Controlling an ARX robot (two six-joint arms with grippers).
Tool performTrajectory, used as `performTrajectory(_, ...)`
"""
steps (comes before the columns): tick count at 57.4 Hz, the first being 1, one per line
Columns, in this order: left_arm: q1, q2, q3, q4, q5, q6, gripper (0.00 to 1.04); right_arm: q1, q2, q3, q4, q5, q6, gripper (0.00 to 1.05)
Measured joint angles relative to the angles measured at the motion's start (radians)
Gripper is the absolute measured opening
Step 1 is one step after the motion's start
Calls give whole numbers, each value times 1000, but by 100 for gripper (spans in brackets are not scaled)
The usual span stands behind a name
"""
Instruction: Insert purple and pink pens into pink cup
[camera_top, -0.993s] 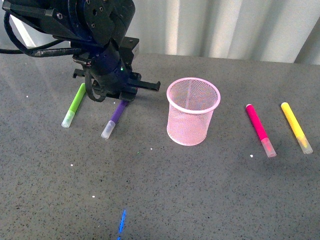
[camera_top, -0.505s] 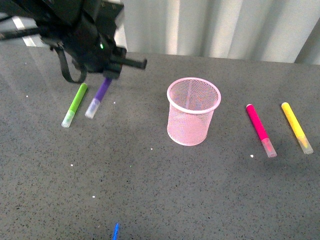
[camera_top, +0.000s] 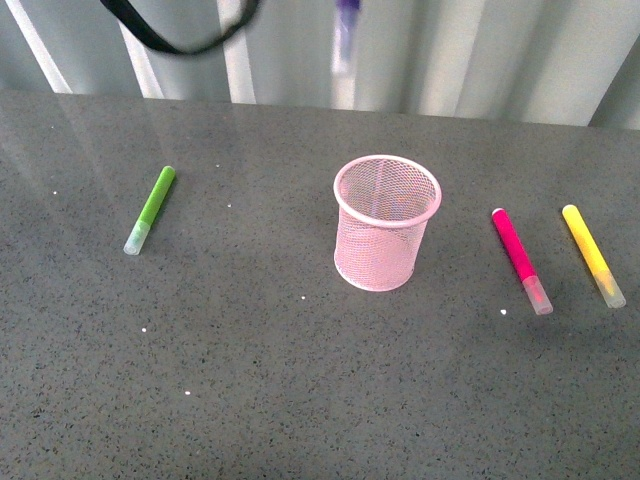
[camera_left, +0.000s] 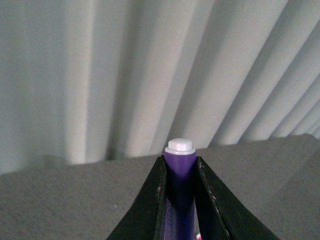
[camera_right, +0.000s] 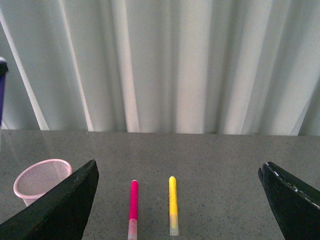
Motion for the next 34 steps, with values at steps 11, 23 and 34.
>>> performTrajectory(11, -62, 196, 10, 194, -45, -85, 13, 0, 0, 0, 0, 0, 0, 98)
performTrajectory(23, -59, 288, 46, 253, -64, -129, 13, 0, 0, 0, 0, 0, 0, 98)
performTrajectory(34, -42, 355, 88, 289, -87, -156, 13, 0, 0, 0, 0, 0, 0, 98)
